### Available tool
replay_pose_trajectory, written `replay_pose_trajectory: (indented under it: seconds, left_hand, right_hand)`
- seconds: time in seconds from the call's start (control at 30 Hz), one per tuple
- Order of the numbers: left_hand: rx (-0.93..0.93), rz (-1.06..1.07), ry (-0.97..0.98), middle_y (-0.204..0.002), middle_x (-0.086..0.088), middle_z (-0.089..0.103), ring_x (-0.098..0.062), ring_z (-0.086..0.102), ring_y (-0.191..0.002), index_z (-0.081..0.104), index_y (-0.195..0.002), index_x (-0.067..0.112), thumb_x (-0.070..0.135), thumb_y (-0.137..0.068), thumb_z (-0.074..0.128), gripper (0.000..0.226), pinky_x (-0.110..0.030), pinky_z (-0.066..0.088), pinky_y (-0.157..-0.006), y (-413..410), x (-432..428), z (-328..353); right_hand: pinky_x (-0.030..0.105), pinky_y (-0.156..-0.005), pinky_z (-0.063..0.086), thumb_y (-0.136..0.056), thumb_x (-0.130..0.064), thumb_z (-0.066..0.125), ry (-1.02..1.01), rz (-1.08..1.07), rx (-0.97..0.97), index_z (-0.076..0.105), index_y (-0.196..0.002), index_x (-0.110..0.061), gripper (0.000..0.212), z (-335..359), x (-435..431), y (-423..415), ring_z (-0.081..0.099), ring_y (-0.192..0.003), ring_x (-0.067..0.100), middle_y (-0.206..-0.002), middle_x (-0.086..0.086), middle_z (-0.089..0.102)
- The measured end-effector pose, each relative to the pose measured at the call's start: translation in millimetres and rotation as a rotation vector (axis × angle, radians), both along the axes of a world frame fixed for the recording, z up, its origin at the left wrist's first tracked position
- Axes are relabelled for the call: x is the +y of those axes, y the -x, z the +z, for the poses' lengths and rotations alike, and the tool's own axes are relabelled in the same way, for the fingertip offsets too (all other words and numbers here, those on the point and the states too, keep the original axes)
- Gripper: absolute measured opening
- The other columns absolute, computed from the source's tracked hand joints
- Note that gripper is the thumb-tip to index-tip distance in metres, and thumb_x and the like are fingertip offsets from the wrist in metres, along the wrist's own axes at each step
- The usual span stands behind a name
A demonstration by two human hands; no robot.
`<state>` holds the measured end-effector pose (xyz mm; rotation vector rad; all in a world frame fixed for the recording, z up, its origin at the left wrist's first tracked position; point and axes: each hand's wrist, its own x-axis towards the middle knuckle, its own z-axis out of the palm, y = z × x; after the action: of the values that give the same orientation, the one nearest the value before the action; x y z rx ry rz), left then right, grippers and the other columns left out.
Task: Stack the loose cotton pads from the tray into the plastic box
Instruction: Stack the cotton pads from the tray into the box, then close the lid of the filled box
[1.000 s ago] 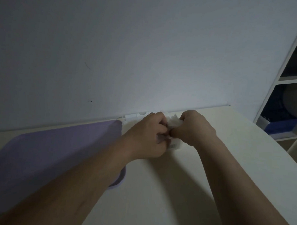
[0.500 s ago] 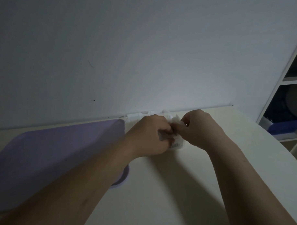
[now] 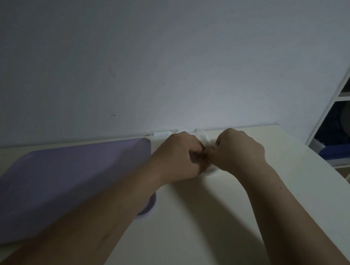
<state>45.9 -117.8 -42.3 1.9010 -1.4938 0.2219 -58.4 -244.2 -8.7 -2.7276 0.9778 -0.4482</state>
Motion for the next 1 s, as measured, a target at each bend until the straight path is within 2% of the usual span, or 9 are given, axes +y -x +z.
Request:
replay_pose_trajectory:
  seconds: [0.2,0.3,0.43,0.6,0.7,0.77,0.87,0.93,1.0]
  left_hand:
    - [0.004,-0.012,-0.033,-0.073,0.000,0.071,-0.019,0.066,-0.072,0.075,-0.071,0.012,0.039,-0.079,0.067,0.029,-0.039,0.051,-0.069,-1.1,1.3,-0.8]
    - [-0.007,0.014,-0.008,-0.074,0.003,0.071,-0.017,0.065,-0.075,0.075,-0.072,0.015,0.034,-0.077,0.070,0.020,-0.038,0.052,-0.070,-0.6,2.1,-2.0]
    - [0.069,0.040,-0.010,-0.082,0.008,0.072,-0.015,0.066,-0.084,0.077,-0.077,0.019,0.037,-0.073,0.073,0.018,-0.039,0.055,-0.077,1.2,4.2,-3.0]
    - [0.200,0.080,-0.016,-0.080,0.006,0.074,-0.014,0.068,-0.077,0.077,-0.076,0.019,0.036,-0.085,0.066,0.023,-0.038,0.055,-0.073,5.3,6.9,2.3]
    - [0.249,0.232,0.186,-0.094,0.009,0.077,-0.011,0.071,-0.091,0.078,-0.085,0.020,0.024,-0.086,0.067,0.012,-0.033,0.057,-0.087,-8.4,20.0,5.9]
    - [0.221,0.446,0.276,-0.108,0.006,0.073,-0.015,0.069,-0.104,0.077,-0.096,0.018,0.015,-0.087,0.068,0.013,-0.028,0.053,-0.097,-29.5,33.2,4.3]
    - [0.496,0.728,0.154,-0.121,0.000,0.068,-0.020,0.066,-0.111,0.070,-0.118,0.017,0.020,-0.090,0.068,0.028,-0.033,0.050,-0.104,-55.2,52.7,-8.0]
    - [0.784,0.677,0.152,-0.118,-0.003,0.073,-0.020,0.069,-0.105,0.070,-0.116,0.016,0.024,-0.093,0.067,0.024,-0.037,0.054,-0.101,-60.1,59.1,-17.9]
    - [0.929,0.596,0.201,-0.113,-0.005,0.076,-0.018,0.071,-0.098,0.072,-0.113,0.016,0.024,-0.095,0.068,0.020,-0.035,0.057,-0.092,-59.0,63.2,-21.8]
  right_hand:
    - [0.028,-0.064,0.036,-0.084,-0.042,0.062,-0.025,0.014,0.153,0.043,-0.073,-0.021,0.030,5.7,4.1,-8.8,0.054,-0.068,0.018,-0.077,-0.004,0.052]
    - [0.028,-0.063,0.039,-0.087,-0.047,0.061,-0.031,0.001,0.059,0.058,-0.075,-0.018,0.031,3.3,-1.7,-3.1,0.057,-0.066,0.020,-0.075,-0.003,0.060]
    - [0.027,-0.060,0.041,-0.081,-0.044,0.074,-0.164,0.064,-0.159,0.069,-0.077,-0.031,0.015,-2.3,-8.8,3.4,0.064,-0.071,0.014,-0.074,-0.010,0.065]
    - [0.025,-0.057,0.039,-0.078,-0.032,0.075,-0.225,0.031,-0.110,0.070,-0.069,-0.024,0.013,-9.2,-7.3,-3.5,0.063,-0.067,0.017,-0.067,-0.008,0.066]
    - [0.026,-0.059,0.044,-0.078,-0.033,0.072,-0.256,0.015,-0.160,0.071,-0.066,-0.023,0.015,-10.8,-10.3,-2.6,0.065,-0.069,0.016,-0.065,-0.009,0.068]
    - [0.028,-0.061,0.048,-0.081,-0.041,0.069,-0.287,0.003,-0.317,0.069,-0.068,-0.023,0.023,-13.4,-12.2,-2.4,0.066,-0.069,0.013,-0.066,-0.009,0.069]
    - [0.032,-0.066,0.053,-0.088,-0.040,0.064,-0.449,0.033,-0.515,0.067,-0.082,-0.022,0.019,-24.4,-11.8,-9.5,0.067,-0.070,0.015,-0.075,-0.006,0.071]
    - [0.033,-0.066,0.052,-0.093,-0.035,0.060,-0.619,0.042,-0.542,0.065,-0.084,-0.014,0.023,-34.1,-12.3,-15.3,0.066,-0.067,0.020,-0.076,-0.004,0.069]
    - [0.033,-0.061,0.042,-0.095,-0.029,0.054,-0.727,0.038,-0.553,0.053,-0.068,-0.011,0.032,-41.7,-15.0,-18.0,0.052,-0.060,0.022,-0.064,-0.002,0.053]
